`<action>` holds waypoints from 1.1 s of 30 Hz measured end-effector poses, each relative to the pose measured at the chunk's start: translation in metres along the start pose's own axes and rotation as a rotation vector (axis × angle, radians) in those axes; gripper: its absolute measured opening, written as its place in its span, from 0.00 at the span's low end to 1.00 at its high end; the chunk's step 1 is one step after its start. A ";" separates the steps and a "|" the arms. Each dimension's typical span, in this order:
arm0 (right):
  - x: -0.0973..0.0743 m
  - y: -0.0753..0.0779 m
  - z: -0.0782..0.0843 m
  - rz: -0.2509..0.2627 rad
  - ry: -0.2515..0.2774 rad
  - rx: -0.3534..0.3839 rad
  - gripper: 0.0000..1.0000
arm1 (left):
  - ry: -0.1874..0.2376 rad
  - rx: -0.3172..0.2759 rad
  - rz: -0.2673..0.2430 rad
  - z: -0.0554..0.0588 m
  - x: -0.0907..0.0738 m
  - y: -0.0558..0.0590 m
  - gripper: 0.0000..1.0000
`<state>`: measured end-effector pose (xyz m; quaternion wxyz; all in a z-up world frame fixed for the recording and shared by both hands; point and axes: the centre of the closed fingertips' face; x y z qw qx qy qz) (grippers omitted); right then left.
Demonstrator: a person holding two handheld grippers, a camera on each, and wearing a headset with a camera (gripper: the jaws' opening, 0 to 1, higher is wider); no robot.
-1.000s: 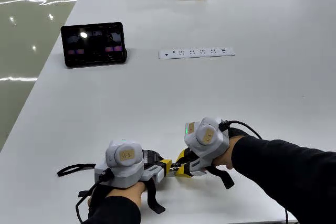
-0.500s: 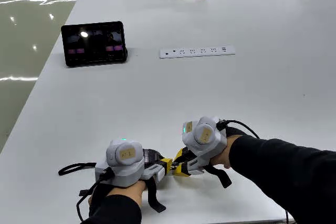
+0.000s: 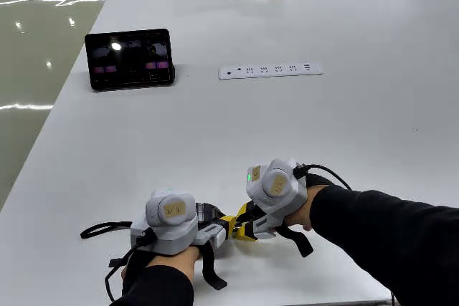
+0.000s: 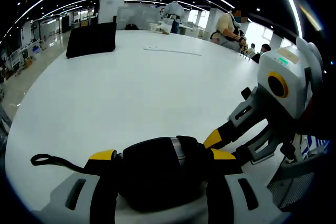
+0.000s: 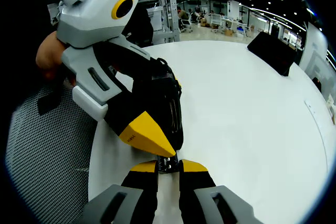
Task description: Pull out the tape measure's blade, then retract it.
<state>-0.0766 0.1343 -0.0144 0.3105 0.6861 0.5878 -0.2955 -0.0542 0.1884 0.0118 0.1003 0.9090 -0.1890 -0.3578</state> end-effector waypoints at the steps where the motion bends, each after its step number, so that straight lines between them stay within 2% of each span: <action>1: 0.000 0.000 0.000 0.000 0.000 -0.001 0.12 | 0.000 0.000 0.000 0.000 0.000 0.000 0.64; 25: 0.000 -0.001 -0.001 0.012 0.017 -0.029 0.13 | 0.008 0.018 0.004 0.000 0.001 0.001 0.66; 33: 0.001 -0.002 -0.001 0.021 0.010 -0.046 0.13 | -0.011 -0.003 0.019 0.001 0.002 0.000 0.67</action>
Point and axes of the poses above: the centre of the closed fingertips' face, and the gripper's own axes: x roughly forward along the fingers, y roughly to its right, z roughly out of its underside, and after that the axes turned 14 degrees about z, right-handed
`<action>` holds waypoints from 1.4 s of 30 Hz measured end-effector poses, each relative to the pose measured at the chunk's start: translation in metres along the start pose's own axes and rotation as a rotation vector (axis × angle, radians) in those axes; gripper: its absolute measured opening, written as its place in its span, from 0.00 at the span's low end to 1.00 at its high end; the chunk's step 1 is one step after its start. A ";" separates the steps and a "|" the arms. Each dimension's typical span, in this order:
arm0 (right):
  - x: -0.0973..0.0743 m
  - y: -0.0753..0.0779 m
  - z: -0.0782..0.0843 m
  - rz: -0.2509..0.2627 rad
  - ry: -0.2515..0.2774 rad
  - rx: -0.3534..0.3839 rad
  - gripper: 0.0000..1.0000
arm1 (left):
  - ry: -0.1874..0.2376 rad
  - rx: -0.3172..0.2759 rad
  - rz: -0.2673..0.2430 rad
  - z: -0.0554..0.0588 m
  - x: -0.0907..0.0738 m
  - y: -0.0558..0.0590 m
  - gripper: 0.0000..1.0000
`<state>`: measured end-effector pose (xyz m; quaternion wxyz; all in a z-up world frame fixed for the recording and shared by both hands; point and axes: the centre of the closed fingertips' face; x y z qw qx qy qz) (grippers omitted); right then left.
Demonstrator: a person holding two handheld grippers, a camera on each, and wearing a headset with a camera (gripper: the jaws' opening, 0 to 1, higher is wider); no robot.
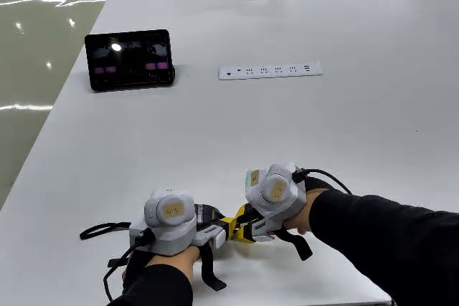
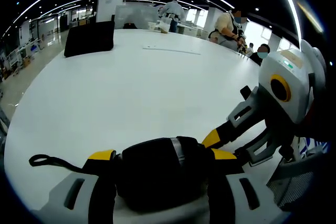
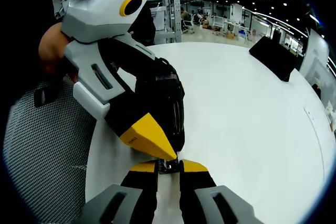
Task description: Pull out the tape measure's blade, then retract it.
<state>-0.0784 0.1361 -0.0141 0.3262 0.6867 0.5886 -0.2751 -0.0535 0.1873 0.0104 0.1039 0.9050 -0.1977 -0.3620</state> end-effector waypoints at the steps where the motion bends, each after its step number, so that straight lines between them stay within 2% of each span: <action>1: 0.000 0.000 0.000 0.005 -0.001 -0.005 0.13 | -0.001 -0.001 0.003 0.000 0.000 0.000 0.67; 8: 0.002 0.000 -0.001 0.036 0.001 -0.017 0.13 | -0.013 -0.030 0.027 0.000 -0.001 0.000 0.66; 16: 0.002 0.001 -0.001 0.052 -0.002 -0.023 0.14 | -0.019 -0.038 0.044 -0.001 -0.002 0.000 0.65; 24: 0.002 0.001 -0.002 0.056 0.000 0.004 0.15 | 0.005 -0.038 0.061 -0.015 -0.004 0.000 0.64; 28: 0.002 0.000 -0.004 0.057 0.008 0.018 0.17 | 0.022 -0.049 0.062 -0.021 -0.006 -0.004 0.66; 30: 0.001 0.000 -0.006 0.057 0.014 0.020 0.17 | 0.029 -0.083 0.070 -0.022 -0.007 -0.004 0.66; 33: -0.001 0.000 -0.007 0.057 0.016 0.030 0.18 | 0.039 -0.075 0.063 -0.026 -0.010 -0.009 0.67; 37: -0.006 0.000 -0.013 0.058 0.033 0.069 0.19 | 0.046 -0.093 0.064 -0.028 -0.014 -0.014 0.69; 42: -0.010 0.000 -0.016 0.068 0.043 0.079 0.20 | 0.056 -0.085 0.068 -0.033 -0.021 -0.020 0.69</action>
Point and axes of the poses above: the centre of the closed fingertips' face, and the gripper's own axes: x roughly forward along the fingers, y roughly to its right, z roughly out of its underside, and after that the axes turned 14 degrees about z, right-handed
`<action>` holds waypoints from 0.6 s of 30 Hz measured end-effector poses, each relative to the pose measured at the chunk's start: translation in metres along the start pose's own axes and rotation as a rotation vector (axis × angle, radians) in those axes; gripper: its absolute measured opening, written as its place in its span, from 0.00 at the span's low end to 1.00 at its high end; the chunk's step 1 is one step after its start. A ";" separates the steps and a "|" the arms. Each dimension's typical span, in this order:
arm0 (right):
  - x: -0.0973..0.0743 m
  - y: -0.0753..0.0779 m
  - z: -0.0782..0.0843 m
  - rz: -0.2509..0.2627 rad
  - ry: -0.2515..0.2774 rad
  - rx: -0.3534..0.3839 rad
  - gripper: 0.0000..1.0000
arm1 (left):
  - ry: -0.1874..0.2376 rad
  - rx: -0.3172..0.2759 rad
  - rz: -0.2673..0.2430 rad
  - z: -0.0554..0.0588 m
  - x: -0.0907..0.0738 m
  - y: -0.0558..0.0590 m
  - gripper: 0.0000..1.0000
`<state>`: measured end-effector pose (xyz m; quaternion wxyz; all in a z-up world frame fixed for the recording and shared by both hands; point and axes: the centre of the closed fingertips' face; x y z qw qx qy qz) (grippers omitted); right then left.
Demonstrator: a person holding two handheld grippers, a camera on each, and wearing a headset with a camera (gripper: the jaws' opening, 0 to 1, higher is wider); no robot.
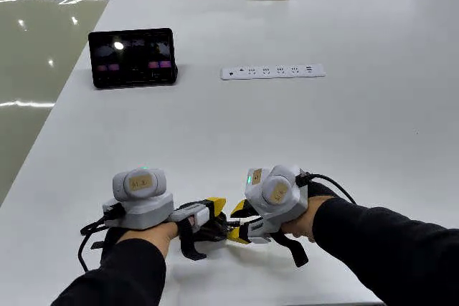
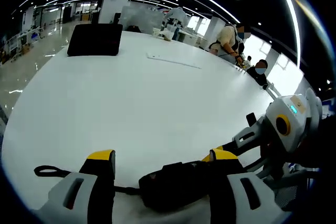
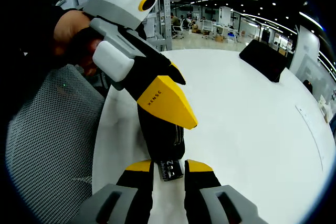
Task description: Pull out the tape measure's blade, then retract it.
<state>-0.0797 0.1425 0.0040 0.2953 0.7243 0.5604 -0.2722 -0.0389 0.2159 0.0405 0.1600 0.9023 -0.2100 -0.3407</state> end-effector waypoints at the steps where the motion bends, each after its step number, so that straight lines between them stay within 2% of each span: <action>1: 0.000 0.001 0.000 0.002 0.000 0.007 0.21 | 0.000 -0.008 0.003 0.000 -0.001 -0.001 0.69; 6: -0.005 0.002 0.000 0.012 0.003 0.018 0.22 | 0.003 -0.009 0.012 -0.001 -0.009 -0.006 0.71; 10: -0.011 0.005 -0.003 0.025 0.018 0.032 0.23 | -0.004 -0.013 0.029 0.001 -0.014 -0.009 0.77; 16: -0.019 0.006 -0.001 0.036 0.026 0.036 0.24 | -0.023 0.031 0.055 0.000 -0.017 -0.008 0.84; 18: -0.022 0.007 0.001 0.042 0.028 0.044 0.24 | -0.032 0.041 0.061 0.001 -0.018 -0.008 0.89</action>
Point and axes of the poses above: the centre of the closed fingertips' face, and the gripper's own axes: x roughly forward along the fingers, y roughly to its right, z roughly out of its underside, and after that the axes turned 14 degrees about z, right-handed
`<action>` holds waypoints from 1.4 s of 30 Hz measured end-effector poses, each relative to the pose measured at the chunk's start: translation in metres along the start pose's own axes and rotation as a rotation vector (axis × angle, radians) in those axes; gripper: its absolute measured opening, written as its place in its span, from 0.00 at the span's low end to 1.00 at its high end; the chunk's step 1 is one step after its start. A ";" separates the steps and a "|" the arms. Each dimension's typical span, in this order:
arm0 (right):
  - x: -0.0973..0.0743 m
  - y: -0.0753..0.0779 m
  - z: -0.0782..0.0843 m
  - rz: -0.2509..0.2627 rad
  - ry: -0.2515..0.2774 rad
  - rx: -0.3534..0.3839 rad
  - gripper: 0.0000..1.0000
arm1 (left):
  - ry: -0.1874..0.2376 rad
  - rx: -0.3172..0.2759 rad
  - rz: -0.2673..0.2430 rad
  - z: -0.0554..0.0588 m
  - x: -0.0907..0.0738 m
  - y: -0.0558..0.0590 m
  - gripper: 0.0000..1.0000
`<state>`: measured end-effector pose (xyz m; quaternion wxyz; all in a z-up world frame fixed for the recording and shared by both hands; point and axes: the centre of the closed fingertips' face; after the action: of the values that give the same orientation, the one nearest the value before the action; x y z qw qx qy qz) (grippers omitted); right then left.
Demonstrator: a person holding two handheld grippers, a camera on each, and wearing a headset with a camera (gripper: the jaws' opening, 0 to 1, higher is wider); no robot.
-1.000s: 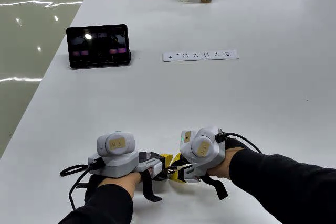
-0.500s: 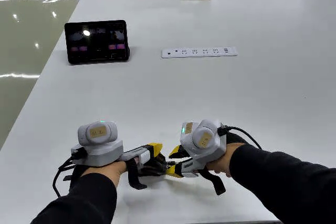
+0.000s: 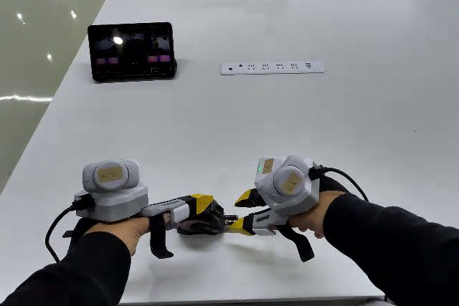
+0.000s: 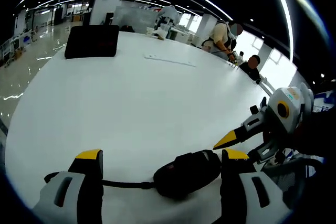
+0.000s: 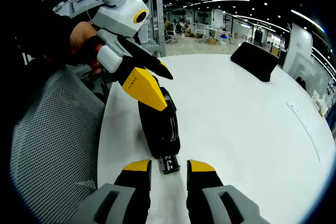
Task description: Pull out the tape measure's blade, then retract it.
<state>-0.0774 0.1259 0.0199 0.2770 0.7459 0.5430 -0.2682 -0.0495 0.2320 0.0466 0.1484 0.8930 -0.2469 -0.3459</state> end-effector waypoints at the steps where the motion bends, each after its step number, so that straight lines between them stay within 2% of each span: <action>1: -0.002 0.001 0.001 0.003 0.001 0.004 0.24 | -0.005 0.006 0.005 0.000 -0.001 0.000 0.92; 4: -0.007 0.005 0.004 0.016 0.001 0.021 0.26 | -0.006 0.026 0.025 -0.001 -0.006 0.004 0.99; 6: -0.012 0.008 0.006 0.026 0.004 0.031 0.27 | -0.021 0.062 0.042 0.000 -0.009 0.004 0.99; 7: -0.014 0.010 0.008 0.035 0.004 0.040 0.27 | -0.032 0.099 0.053 0.001 -0.011 0.004 0.99; 10: -0.021 0.015 0.014 0.052 0.004 0.062 0.29 | -0.045 0.147 0.079 0.003 -0.015 0.002 0.99; 15: -0.037 0.017 0.022 0.071 0.003 0.079 0.31 | -0.039 0.150 0.119 0.001 -0.026 -0.002 0.99; 19: -0.047 0.020 0.028 0.092 0.003 0.094 0.35 | -0.020 0.202 0.135 -0.003 -0.036 -0.002 0.99; 21: -0.054 0.023 0.033 0.105 0.003 0.112 0.36 | -0.039 0.215 0.142 -0.001 -0.039 -0.003 0.99; 22: -0.058 0.026 0.038 0.114 0.001 0.119 0.37 | -0.071 0.213 0.147 0.003 -0.042 -0.005 0.99; 24: -0.063 0.029 0.043 0.126 -0.003 0.134 0.38 | -0.056 0.222 0.172 0.002 -0.045 -0.003 0.99; 30: -0.086 0.039 0.073 0.167 -0.037 0.187 0.44 | -0.124 0.284 0.202 0.014 -0.057 -0.006 0.99; 36: -0.106 0.049 0.098 0.205 -0.057 0.222 0.50 | -0.162 0.272 0.204 0.025 -0.067 -0.016 0.99; 42: -0.125 0.060 0.122 0.241 -0.087 0.264 0.57 | -0.186 0.283 0.208 0.029 -0.072 -0.019 0.99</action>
<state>-0.0655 -0.0579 0.0293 0.2299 0.8233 0.3972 -0.3340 -0.1092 0.2842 0.0561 0.0330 0.8386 -0.3967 -0.3717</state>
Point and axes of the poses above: the centre of the closed fingertips' face, and the gripper's own axes: x roughly forward along the fingers, y roughly to its right, z roughly out of its underside, and after that the axes turned 14 degrees about z, right-handed
